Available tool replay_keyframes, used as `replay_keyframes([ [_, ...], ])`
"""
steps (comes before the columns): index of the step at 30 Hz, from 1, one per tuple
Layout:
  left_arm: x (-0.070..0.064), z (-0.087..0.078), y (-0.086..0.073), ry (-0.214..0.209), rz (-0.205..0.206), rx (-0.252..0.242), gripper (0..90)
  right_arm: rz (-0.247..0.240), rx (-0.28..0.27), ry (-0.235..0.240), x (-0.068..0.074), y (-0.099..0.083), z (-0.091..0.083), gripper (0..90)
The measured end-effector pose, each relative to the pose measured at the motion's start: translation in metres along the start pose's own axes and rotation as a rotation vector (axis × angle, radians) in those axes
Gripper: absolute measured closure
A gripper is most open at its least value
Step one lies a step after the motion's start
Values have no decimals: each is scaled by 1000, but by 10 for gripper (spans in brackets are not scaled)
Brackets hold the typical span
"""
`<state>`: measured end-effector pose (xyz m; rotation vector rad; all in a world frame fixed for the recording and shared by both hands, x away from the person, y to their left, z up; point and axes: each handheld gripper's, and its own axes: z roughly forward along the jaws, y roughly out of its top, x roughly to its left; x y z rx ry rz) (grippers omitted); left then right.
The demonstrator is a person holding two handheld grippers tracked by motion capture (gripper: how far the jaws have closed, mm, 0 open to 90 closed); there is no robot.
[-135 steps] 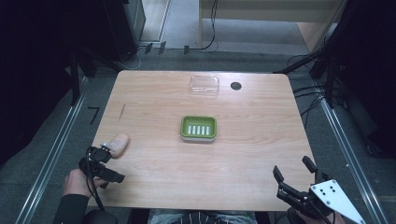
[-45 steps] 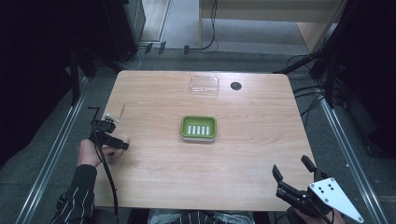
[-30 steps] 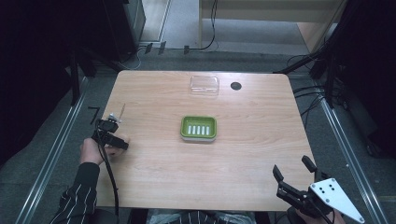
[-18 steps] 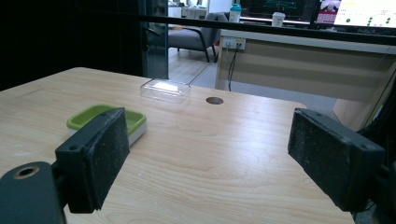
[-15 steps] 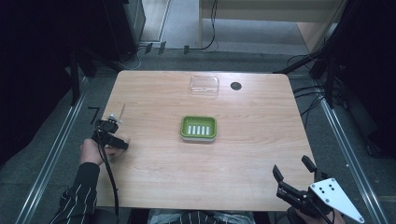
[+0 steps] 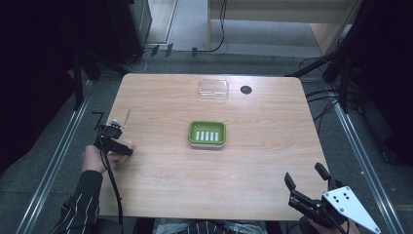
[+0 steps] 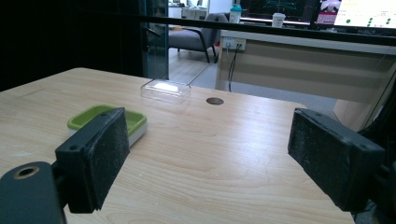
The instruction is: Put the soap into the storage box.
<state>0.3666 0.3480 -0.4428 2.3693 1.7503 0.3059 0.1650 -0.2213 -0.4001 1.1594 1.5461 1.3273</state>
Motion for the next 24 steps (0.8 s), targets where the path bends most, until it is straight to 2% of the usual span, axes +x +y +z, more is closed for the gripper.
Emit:
replay_keyframes([
  [7,-6,-4,1,-2,-4,-5,335,0,0,0,0,0,0,132],
  [24,-19,-15,2,-4,19,-21,335,4,-2,0,-1,0,0,132],
])
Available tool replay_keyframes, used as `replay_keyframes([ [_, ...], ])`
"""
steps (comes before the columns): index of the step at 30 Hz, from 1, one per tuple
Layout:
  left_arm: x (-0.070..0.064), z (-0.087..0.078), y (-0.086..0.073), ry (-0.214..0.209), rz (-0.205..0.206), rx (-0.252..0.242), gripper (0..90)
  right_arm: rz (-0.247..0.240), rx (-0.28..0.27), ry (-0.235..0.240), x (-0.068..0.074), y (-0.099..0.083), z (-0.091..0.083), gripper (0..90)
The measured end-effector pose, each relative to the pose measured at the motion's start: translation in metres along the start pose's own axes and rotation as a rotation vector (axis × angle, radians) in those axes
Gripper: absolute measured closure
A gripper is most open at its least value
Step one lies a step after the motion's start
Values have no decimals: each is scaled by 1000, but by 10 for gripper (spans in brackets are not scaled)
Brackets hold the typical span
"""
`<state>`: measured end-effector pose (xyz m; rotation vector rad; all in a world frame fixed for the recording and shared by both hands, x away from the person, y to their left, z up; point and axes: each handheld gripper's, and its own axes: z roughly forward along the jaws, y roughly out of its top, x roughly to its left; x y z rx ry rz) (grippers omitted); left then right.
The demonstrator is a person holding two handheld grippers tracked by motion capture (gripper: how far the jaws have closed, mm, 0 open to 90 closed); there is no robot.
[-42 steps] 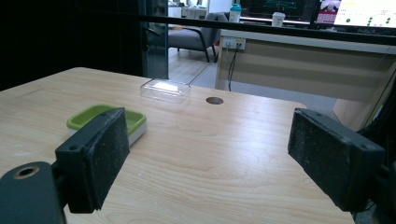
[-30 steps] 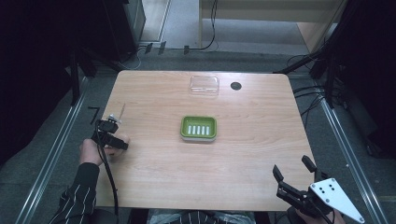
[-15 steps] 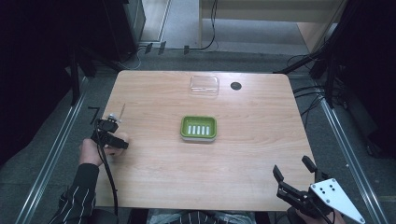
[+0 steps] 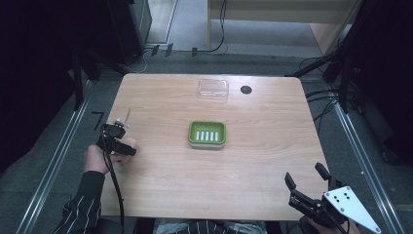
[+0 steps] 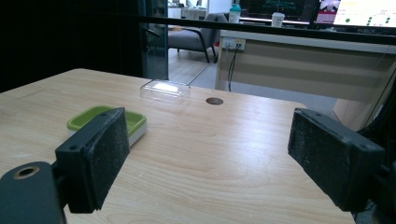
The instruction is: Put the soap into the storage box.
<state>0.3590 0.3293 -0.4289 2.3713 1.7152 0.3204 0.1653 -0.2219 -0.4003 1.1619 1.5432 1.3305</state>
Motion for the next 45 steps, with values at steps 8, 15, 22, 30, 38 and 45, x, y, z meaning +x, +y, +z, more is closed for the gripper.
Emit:
replay_keyframes([
  [8,-16,-9,4,-8,49,-16,335,-2,0,-1,0,0,0,132],
  [15,-23,-11,7,-4,82,-18,335,0,0,0,0,0,0,132],
  [22,-30,-10,9,-13,121,-2,335,-4,1,0,1,0,0,132],
  [30,-39,-14,14,-17,144,-13,335,-4,3,-2,0,0,0,132],
  [38,-52,-19,27,-33,187,-32,335,-6,3,-3,0,0,0,132],
  [45,-60,-20,35,-40,211,-39,335,-8,6,-2,1,0,0,132],
])
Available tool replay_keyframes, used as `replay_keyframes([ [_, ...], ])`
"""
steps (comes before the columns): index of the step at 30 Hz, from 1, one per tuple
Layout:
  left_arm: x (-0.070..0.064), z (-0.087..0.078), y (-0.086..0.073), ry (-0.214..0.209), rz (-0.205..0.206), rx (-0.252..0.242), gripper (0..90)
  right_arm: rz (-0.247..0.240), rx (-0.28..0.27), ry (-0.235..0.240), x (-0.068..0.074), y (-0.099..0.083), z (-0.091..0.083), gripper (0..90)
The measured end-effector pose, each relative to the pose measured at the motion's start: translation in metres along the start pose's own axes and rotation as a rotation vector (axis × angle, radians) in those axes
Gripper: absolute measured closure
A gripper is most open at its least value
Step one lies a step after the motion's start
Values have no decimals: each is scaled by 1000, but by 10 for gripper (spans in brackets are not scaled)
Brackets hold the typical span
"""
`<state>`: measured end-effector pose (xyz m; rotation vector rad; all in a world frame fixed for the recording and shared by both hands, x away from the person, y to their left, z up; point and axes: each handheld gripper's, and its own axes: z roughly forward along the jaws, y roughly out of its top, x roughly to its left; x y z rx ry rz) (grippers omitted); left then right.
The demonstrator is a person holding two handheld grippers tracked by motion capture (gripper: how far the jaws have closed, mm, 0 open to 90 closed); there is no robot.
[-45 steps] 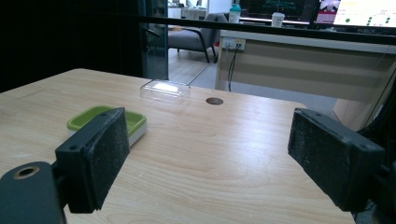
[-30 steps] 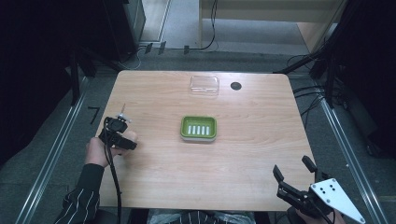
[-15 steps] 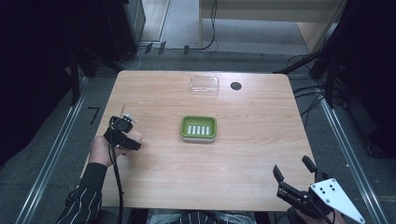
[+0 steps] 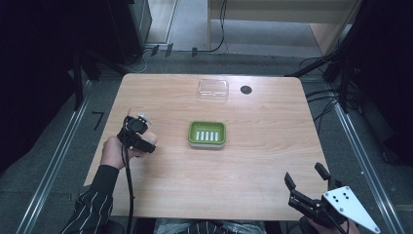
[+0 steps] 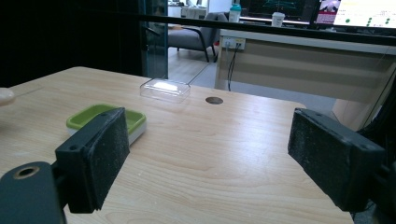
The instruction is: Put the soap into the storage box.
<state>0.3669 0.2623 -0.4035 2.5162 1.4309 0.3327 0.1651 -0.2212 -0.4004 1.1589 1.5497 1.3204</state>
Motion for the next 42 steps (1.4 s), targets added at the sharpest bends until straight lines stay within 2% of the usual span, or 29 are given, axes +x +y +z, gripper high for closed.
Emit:
replay_keyframes([
  [13,-14,0,22,-23,49,0,335,-1,-4,-2,-1,0,-1,132],
  [24,-23,1,33,-38,91,0,335,0,-3,-3,-1,0,-1,132],
  [28,-24,1,37,-40,85,-14,335,0,-5,-2,-1,0,0,132],
  [32,-27,2,41,-44,101,-10,335,0,-4,-3,-1,0,-1,132],
  [33,-27,2,42,-45,119,-3,334,2,-3,-3,-1,0,-1,132],
  [42,-33,0,52,-51,144,-22,335,-3,-2,-4,-1,0,-1,132],
])
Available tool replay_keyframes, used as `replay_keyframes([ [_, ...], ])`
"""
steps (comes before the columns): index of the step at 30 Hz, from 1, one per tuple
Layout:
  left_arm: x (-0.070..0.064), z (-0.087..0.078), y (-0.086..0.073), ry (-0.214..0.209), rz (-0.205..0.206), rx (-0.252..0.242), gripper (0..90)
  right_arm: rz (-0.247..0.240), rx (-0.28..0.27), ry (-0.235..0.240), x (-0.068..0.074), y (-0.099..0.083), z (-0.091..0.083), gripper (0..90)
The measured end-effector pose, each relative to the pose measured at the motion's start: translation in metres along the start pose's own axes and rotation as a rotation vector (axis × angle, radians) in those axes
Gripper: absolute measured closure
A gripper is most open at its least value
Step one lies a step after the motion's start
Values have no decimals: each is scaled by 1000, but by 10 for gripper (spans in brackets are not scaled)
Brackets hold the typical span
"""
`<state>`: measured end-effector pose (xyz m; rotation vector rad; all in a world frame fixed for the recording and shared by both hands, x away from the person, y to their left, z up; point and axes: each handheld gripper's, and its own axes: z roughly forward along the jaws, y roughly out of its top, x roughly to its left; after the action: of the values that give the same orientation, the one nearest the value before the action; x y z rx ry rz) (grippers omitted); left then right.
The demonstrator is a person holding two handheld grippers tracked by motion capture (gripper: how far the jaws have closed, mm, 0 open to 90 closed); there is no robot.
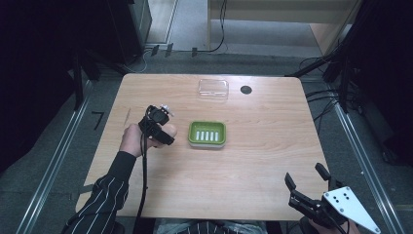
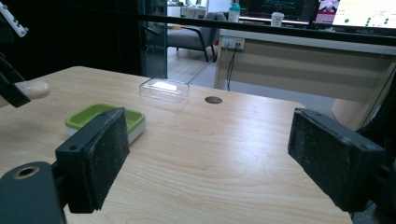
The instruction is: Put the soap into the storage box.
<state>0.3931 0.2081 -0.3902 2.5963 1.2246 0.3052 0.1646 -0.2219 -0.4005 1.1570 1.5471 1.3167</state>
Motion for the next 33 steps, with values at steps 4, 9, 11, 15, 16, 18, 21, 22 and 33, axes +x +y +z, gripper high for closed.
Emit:
replay_keyframes([
  [4,-2,-2,4,-7,10,-11,335,1,2,0,0,0,0,132],
  [9,-3,-3,10,-16,22,-19,335,0,2,-3,0,0,0,132],
  [11,-3,-4,12,-17,28,-23,335,1,4,-3,1,0,0,132],
  [15,-5,-3,14,-22,40,-15,335,4,5,-8,0,0,-1,132],
  [16,-5,-2,15,-26,44,-17,335,5,5,-7,0,0,-1,132],
  [18,-6,-2,16,-25,51,-17,335,1,5,-8,0,0,-2,132],
  [21,-6,-1,20,-31,60,-20,335,4,7,-8,0,0,-2,132],
  [22,-7,-1,21,-32,65,-21,335,4,6,-8,0,0,-2,132],
  [33,-12,-2,36,-51,106,-42,335,4,5,-16,-3,-1,-2,132],
])
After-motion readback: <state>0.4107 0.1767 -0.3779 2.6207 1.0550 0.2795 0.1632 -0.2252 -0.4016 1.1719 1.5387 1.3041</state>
